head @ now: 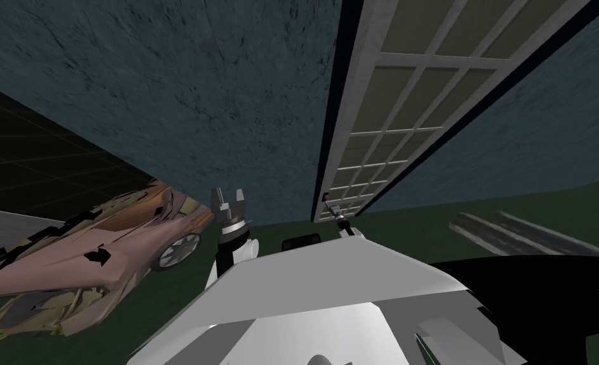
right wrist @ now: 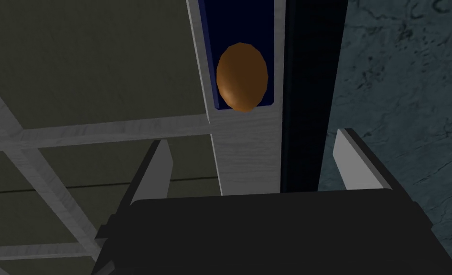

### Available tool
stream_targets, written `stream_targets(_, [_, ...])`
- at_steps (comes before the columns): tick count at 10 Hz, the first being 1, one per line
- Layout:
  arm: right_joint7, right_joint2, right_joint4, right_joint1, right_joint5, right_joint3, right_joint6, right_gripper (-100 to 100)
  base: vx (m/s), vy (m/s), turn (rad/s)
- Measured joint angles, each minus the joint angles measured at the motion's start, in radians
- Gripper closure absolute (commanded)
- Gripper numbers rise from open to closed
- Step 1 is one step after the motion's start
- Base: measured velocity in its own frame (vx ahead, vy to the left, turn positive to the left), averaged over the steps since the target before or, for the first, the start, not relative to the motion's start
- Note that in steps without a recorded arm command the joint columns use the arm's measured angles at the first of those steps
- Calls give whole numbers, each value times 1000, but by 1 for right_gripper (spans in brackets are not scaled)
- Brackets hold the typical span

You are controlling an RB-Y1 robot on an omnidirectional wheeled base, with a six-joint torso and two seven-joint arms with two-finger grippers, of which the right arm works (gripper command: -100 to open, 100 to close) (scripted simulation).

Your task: Pull the door open

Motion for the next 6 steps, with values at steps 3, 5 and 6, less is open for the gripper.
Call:
stream_targets(3, [-6,-24,35,3,-17,-24,-29,-100,188,19,110])
stream_targets(5, [-13,-29,19,15,-21,-29,-25,100,32,2,1])
stream_targets(6, [-12,-29,20,14,-21,-29,-26,100,-28,-5,-3])
